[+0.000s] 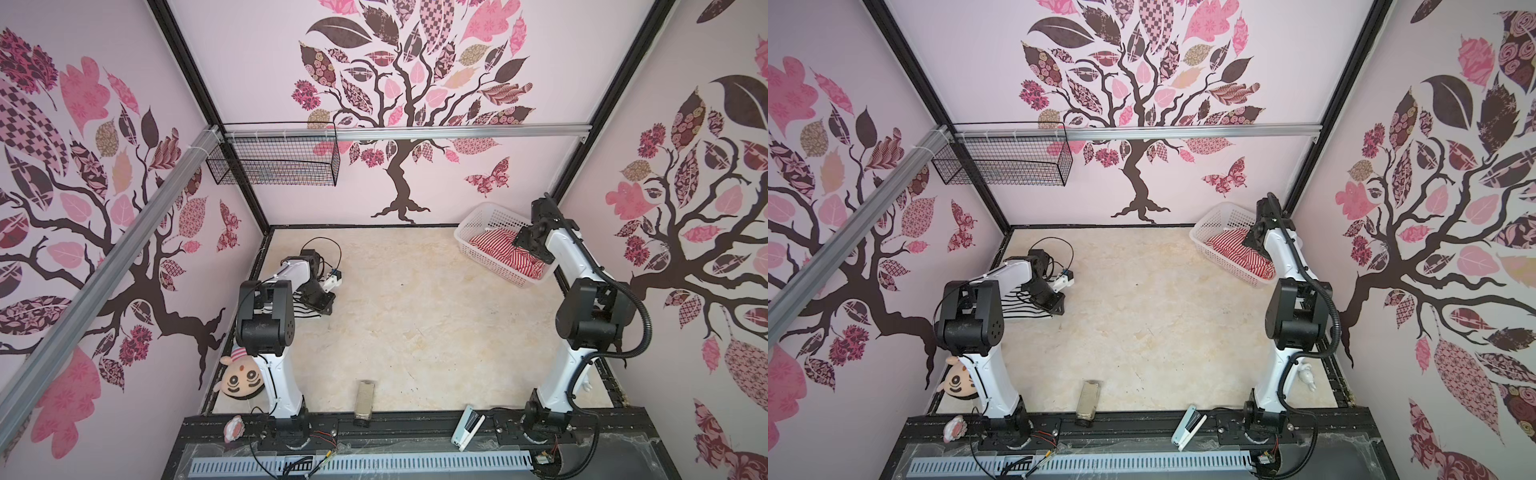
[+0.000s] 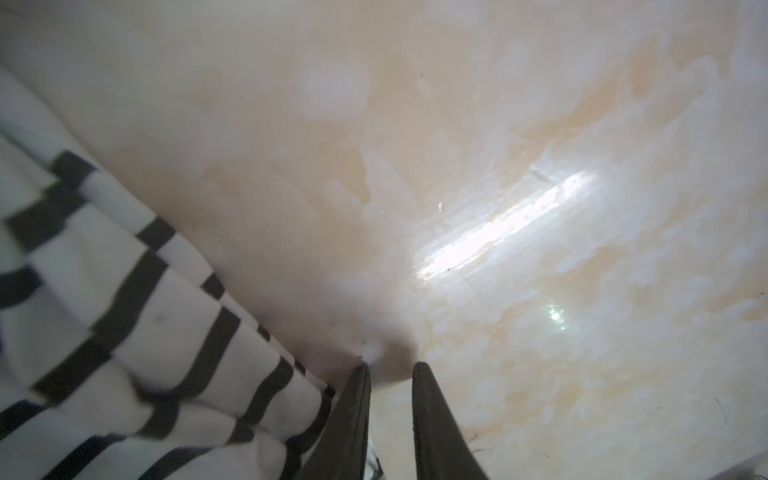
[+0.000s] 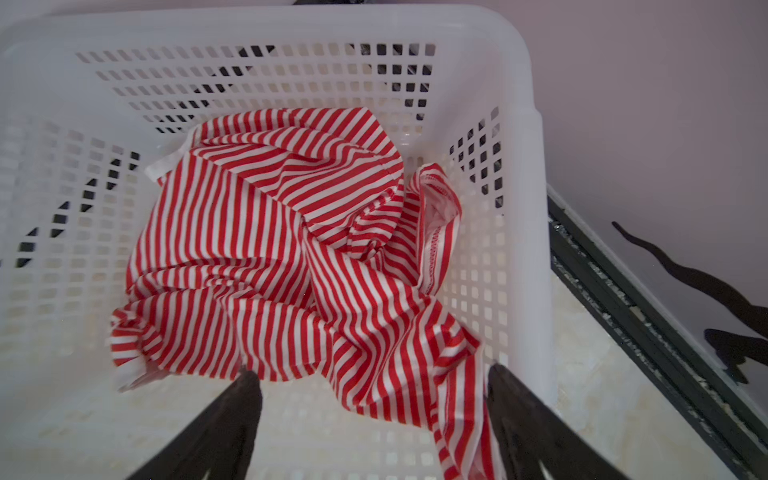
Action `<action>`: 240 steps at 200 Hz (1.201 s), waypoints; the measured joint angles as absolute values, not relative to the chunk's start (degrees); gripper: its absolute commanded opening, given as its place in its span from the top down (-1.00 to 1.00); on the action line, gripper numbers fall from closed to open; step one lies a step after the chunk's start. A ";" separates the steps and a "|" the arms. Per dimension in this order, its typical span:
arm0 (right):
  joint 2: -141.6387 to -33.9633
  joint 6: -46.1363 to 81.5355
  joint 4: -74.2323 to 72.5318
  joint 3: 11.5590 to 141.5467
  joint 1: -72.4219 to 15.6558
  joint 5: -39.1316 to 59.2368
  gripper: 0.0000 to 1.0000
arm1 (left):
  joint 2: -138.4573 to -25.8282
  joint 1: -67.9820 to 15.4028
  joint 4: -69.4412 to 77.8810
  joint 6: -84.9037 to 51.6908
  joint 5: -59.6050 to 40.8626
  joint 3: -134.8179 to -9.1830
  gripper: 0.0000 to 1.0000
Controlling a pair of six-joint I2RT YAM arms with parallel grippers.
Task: Fold and stack the tank tops
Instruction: 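Reach the right gripper into the basket and grasp the red-striped tank top, then lift the red-striped tank top out and drop it on the table with the right gripper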
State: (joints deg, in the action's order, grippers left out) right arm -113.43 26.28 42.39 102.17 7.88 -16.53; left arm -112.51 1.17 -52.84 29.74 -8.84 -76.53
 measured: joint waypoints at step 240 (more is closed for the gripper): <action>-117.01 28.82 43.42 114.43 11.05 -0.19 1.00 | -100.86 -0.64 -53.25 23.51 -17.93 -73.36 0.53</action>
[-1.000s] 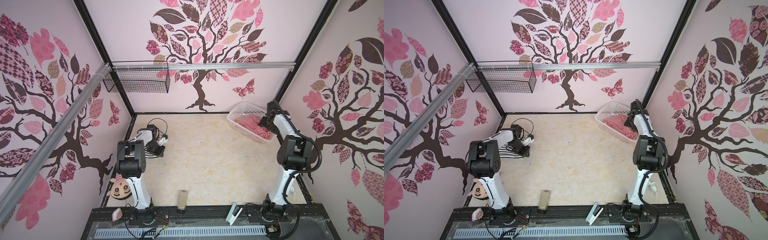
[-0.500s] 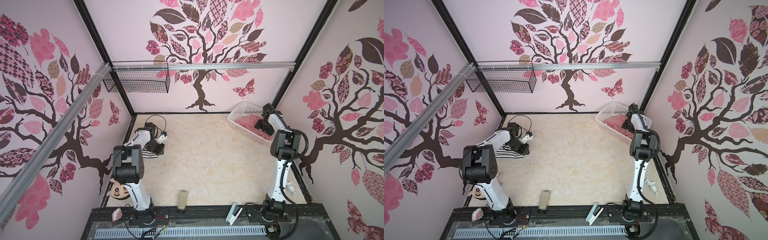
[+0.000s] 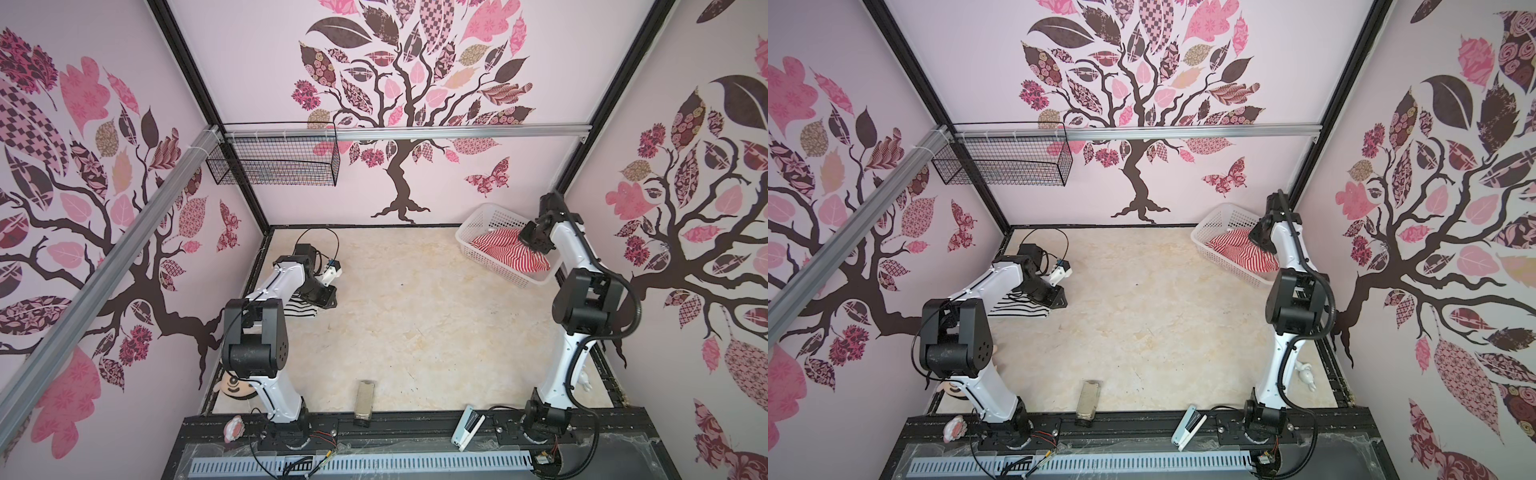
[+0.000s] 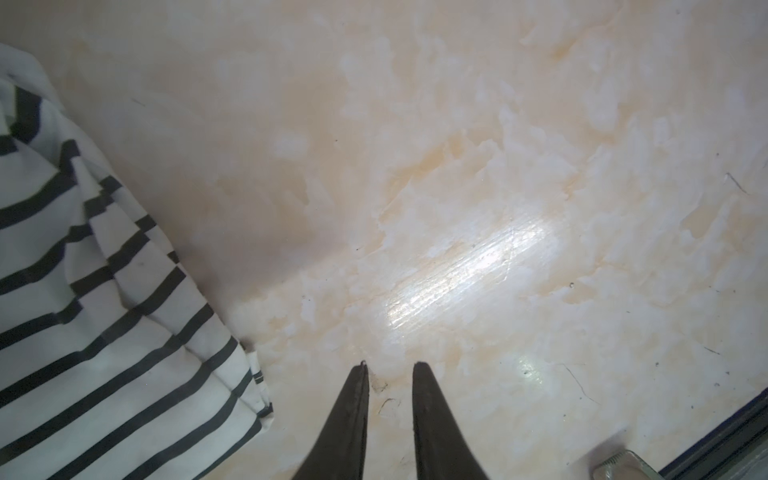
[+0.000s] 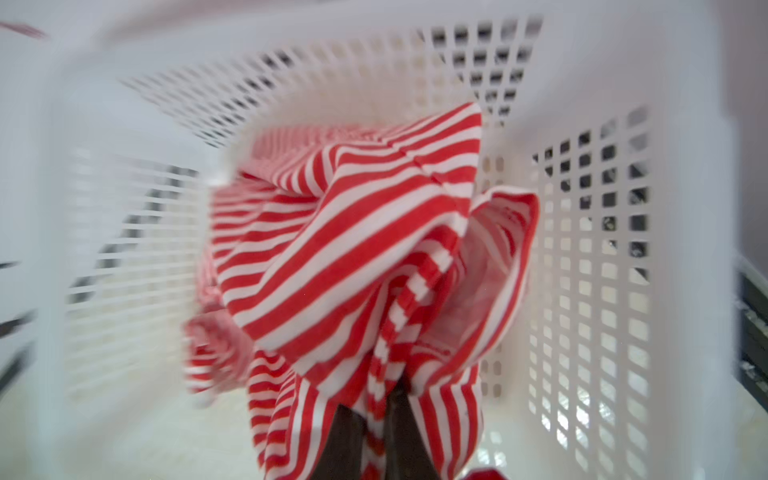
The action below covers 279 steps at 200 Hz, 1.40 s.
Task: Fold and stack the tank tops
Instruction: 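Lift the red-striped tank top out and drop it on the table with the right gripper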
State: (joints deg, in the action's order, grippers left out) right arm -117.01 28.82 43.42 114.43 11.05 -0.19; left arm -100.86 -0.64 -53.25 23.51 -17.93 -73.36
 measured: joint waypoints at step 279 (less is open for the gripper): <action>-78.74 39.27 24.43 46.92 -22.52 5.58 -0.03 | -98.54 -17.93 -50.59 15.22 -21.19 -71.88 0.50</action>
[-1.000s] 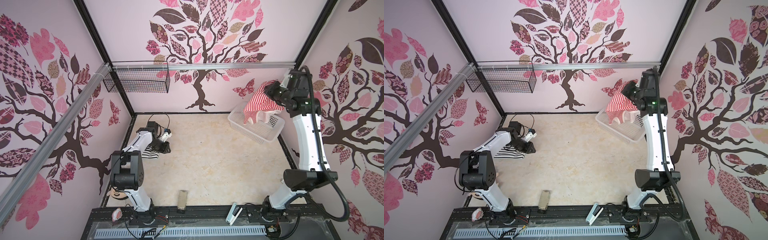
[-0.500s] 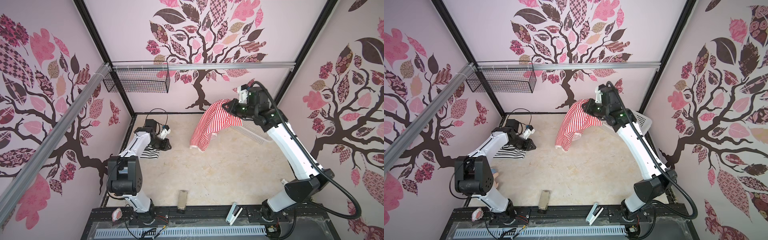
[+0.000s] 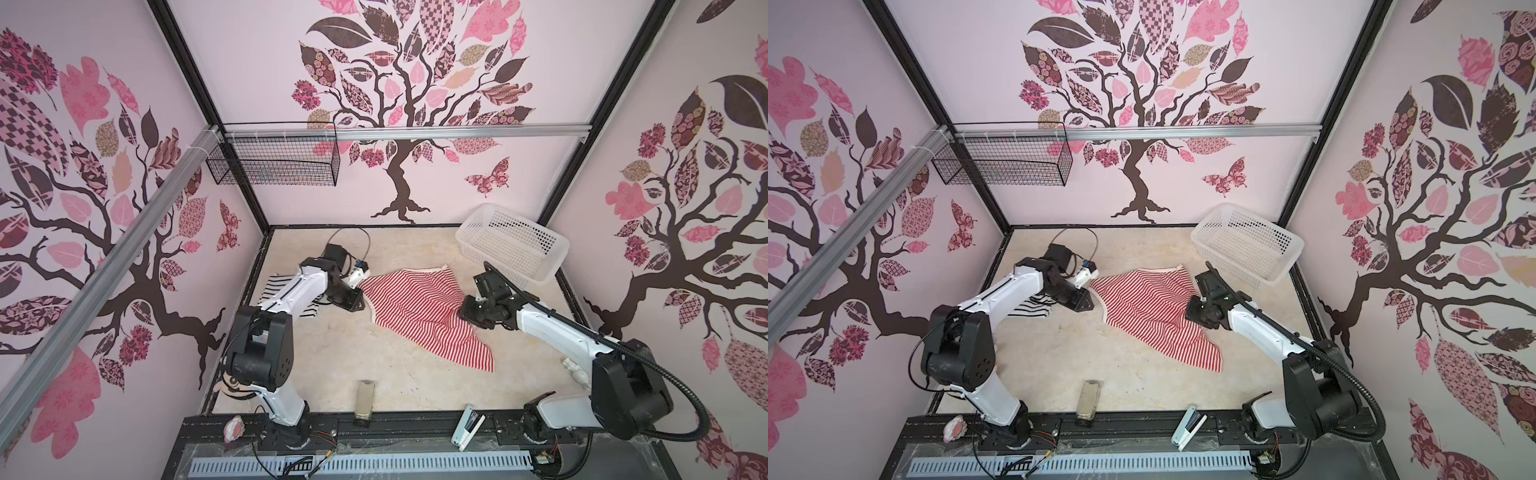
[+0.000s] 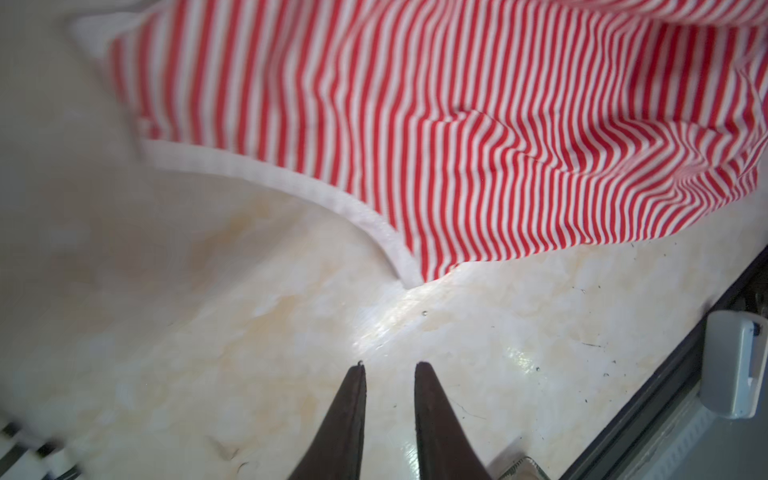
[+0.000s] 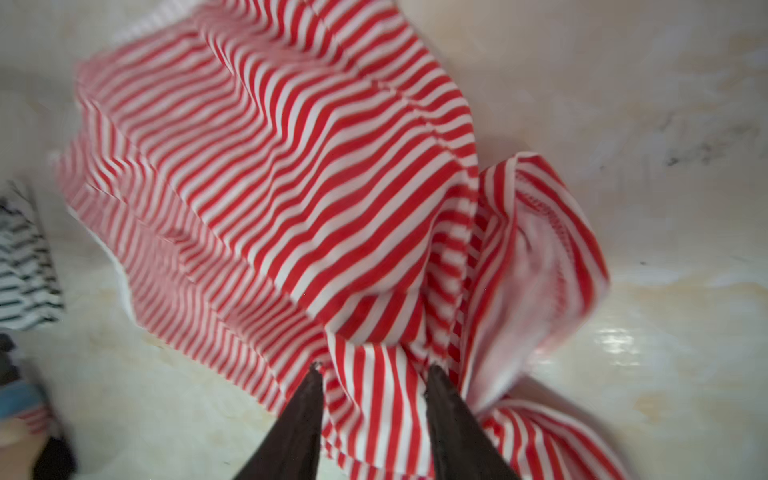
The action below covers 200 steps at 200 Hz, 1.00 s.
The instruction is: Fold and stack the tank tops
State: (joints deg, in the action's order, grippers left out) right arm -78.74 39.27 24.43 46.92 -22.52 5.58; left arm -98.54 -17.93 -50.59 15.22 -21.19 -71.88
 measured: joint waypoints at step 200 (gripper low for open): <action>-56.86 40.34 29.23 33.80 -22.55 4.78 -0.05 | -135.39 -11.27 -57.98 17.37 3.51 -117.45 0.52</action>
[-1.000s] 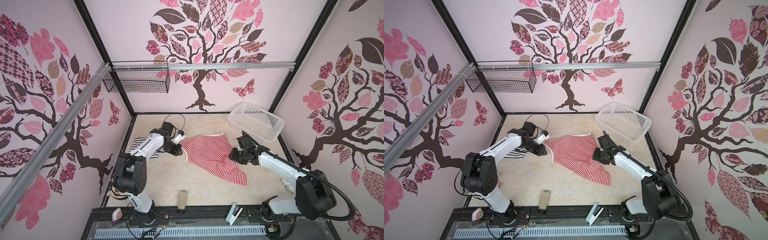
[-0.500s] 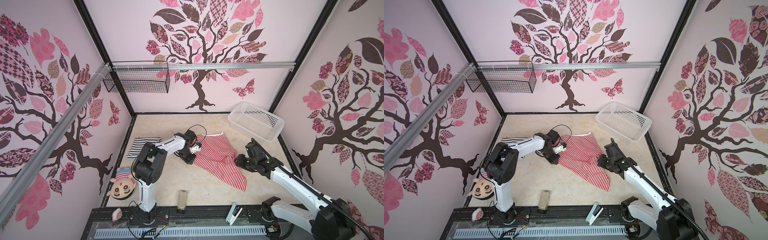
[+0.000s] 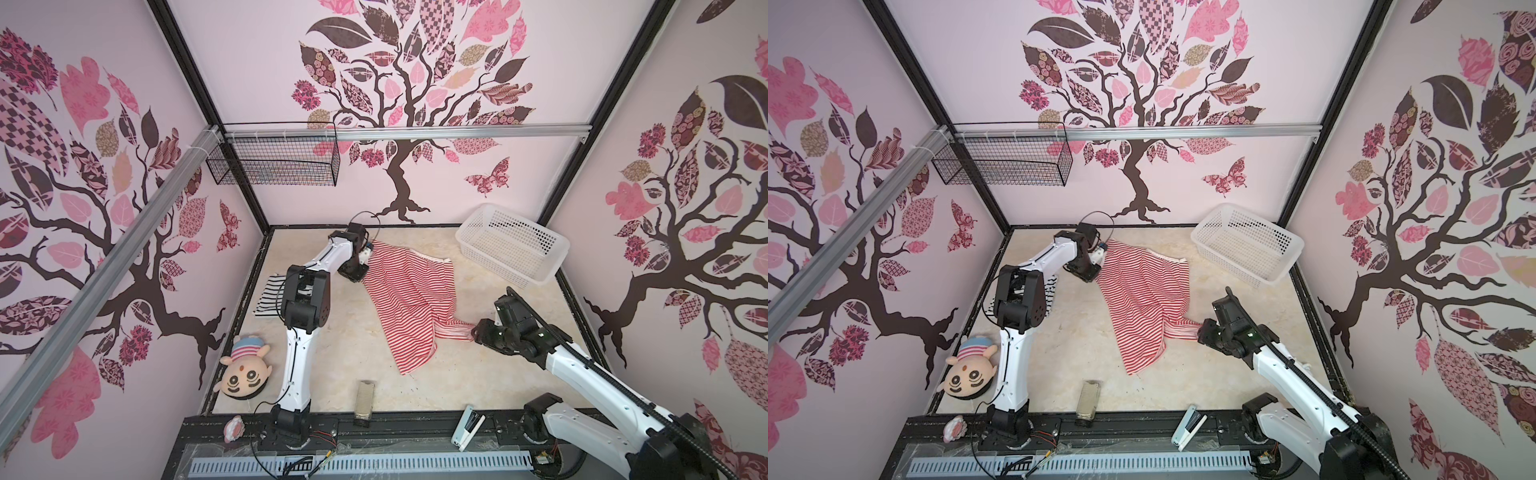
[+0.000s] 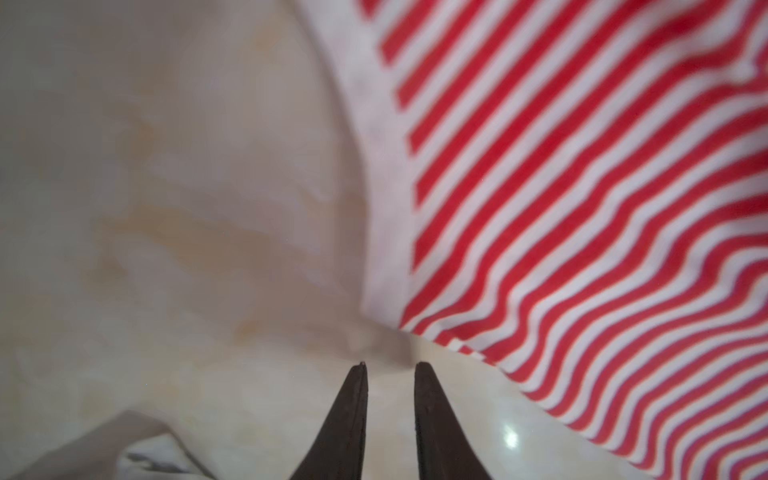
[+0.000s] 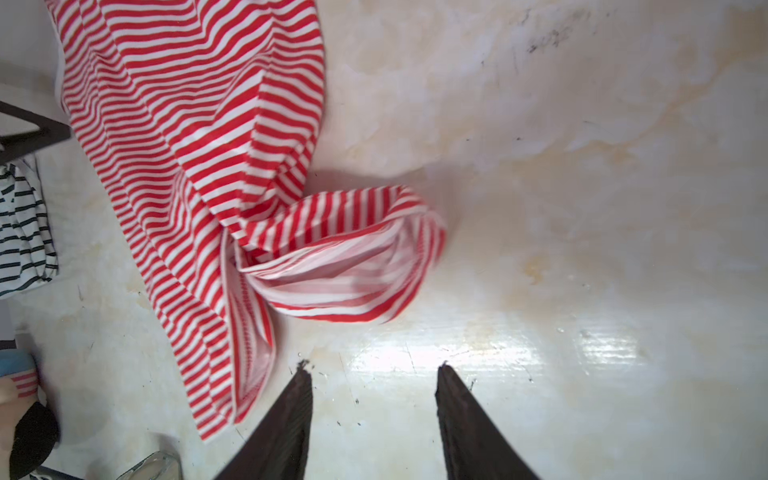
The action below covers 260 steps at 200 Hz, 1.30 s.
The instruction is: Fold and stack the tank tops
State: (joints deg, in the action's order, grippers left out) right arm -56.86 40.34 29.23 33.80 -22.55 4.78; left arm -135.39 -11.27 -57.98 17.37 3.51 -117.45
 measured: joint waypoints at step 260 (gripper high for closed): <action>-75.37 43.31 18.59 37.60 -17.54 4.19 0.01 | -94.26 -45.10 -44.34 22.48 -7.57 -57.34 0.09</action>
